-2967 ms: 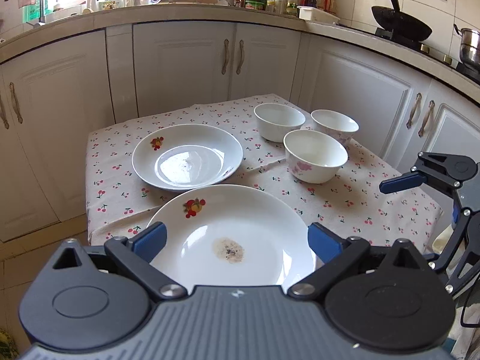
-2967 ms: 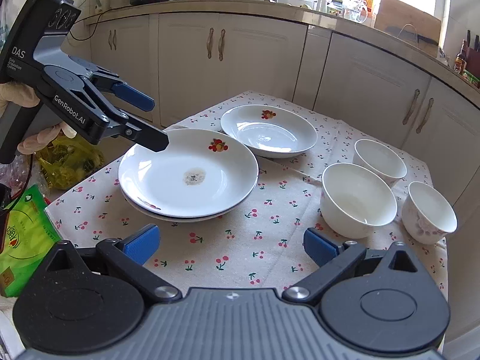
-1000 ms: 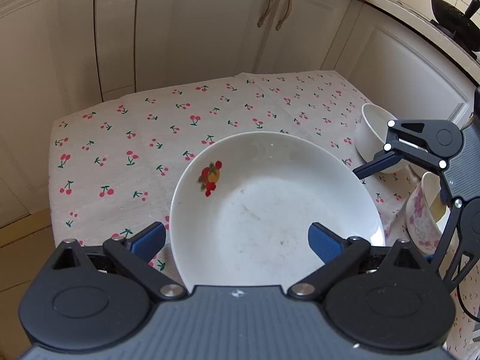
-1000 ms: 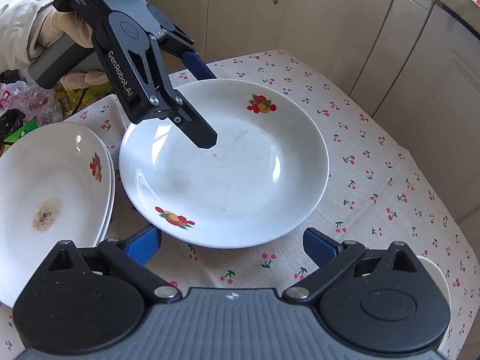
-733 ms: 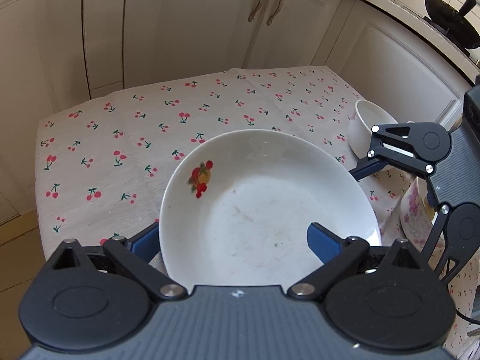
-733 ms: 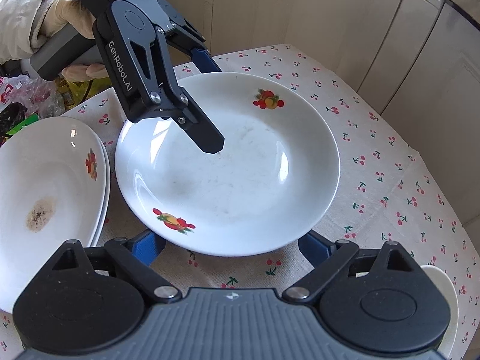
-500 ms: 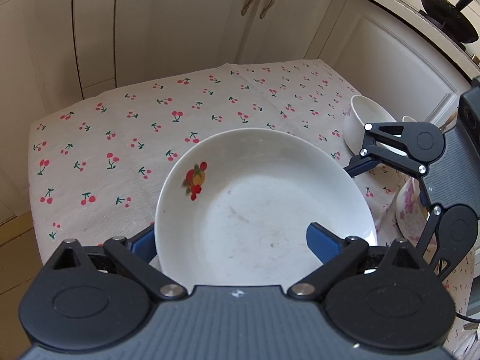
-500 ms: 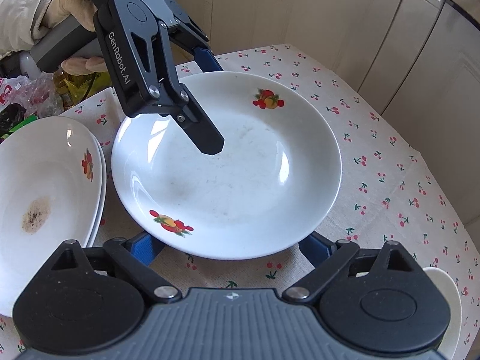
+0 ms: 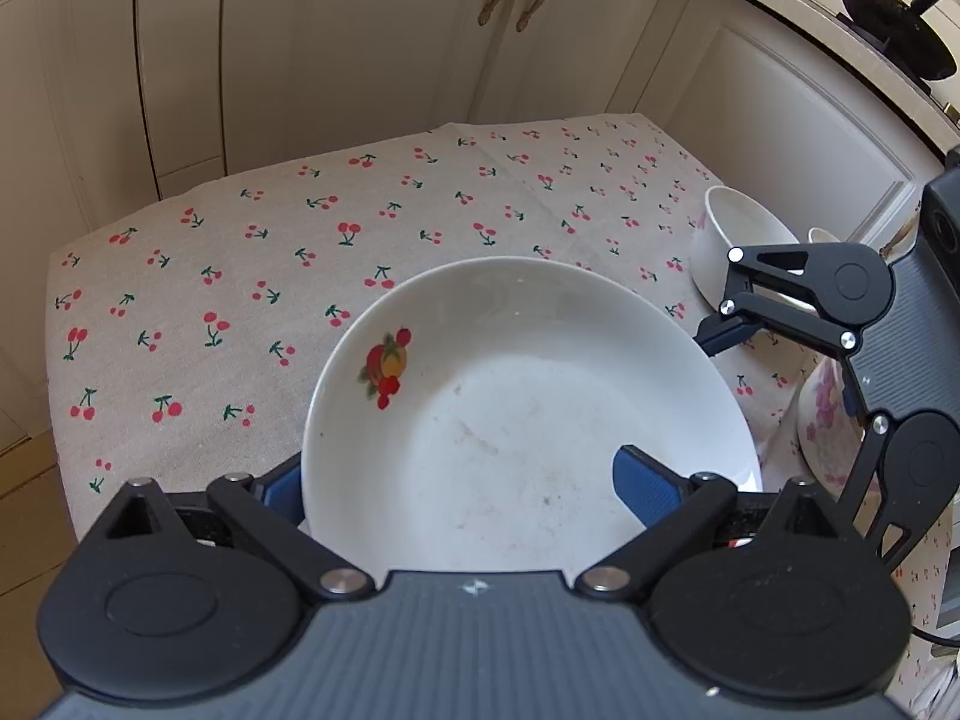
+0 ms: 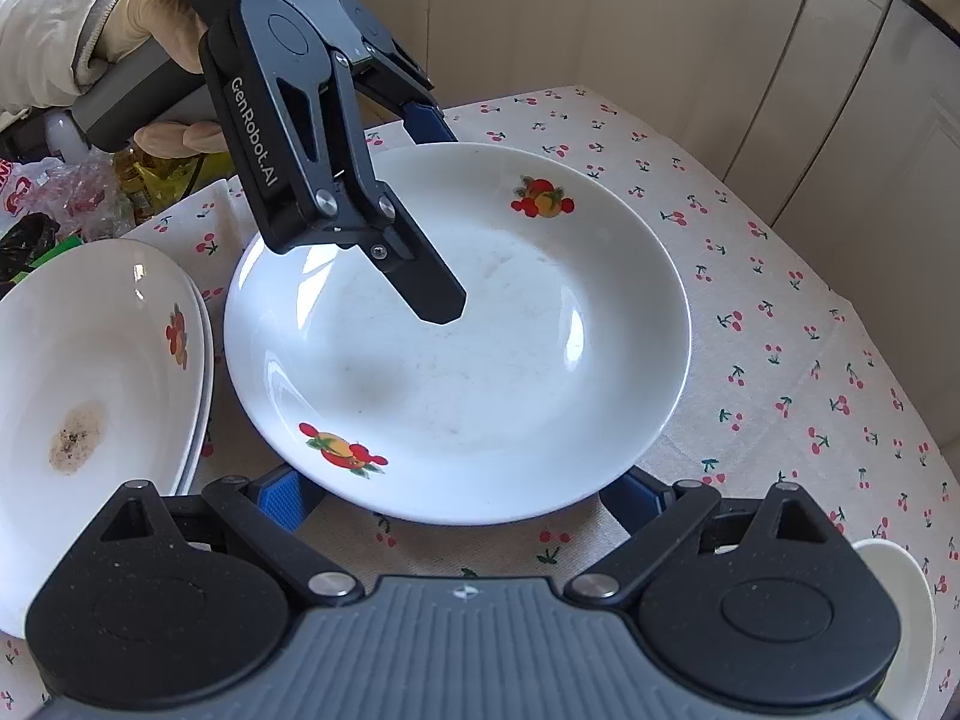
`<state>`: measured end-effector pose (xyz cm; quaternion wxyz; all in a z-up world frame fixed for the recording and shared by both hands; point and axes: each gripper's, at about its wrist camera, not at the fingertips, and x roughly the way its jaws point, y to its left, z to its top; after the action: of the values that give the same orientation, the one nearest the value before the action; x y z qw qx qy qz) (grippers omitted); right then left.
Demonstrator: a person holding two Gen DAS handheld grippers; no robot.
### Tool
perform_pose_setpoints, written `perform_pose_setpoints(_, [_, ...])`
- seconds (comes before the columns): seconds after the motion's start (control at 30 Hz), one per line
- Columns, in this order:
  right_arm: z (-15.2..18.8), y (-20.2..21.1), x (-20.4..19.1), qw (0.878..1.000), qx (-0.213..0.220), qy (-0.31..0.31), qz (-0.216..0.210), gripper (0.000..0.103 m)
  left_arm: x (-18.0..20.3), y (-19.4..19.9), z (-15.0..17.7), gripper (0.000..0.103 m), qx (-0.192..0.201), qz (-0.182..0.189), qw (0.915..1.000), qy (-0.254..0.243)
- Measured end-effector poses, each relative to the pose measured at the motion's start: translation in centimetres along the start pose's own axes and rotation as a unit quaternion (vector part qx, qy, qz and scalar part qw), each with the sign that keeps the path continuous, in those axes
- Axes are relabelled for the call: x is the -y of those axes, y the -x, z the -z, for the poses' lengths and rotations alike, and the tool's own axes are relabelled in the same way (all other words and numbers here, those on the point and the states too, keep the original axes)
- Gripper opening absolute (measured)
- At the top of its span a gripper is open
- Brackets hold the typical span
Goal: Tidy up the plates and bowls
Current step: 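Lift the cherry-decal plate off the cloth with the left gripper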
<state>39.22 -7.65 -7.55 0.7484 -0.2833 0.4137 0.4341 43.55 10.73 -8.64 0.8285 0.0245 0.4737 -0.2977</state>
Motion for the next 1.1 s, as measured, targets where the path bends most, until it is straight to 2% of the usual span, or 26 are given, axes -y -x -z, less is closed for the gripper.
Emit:
perform_pose_setpoints(0.23, [0.3, 0.5, -0.4, 1.0, 0.008, 0.004, 0.016, 0.098, 0.2, 0.1, 0.1, 0.098, 0.002, -0.004, 1.0, -0.001])
perform_pose_setpoints(0.47, [0.4, 1.3, -0.1, 0.999, 0.037, -0.011, 0.004, 0.098, 0.0, 0.1, 0.2, 0.098, 0.005, -0.008, 1.0, 0.001])
perform_pose_setpoints(1.1, [0.6, 2.6, -0.8, 0.999, 0.048, -0.016, 0.013, 0.098, 1.0, 1.4, -0.1, 0.098, 0.018, -0.013, 0.9997, -0.011])
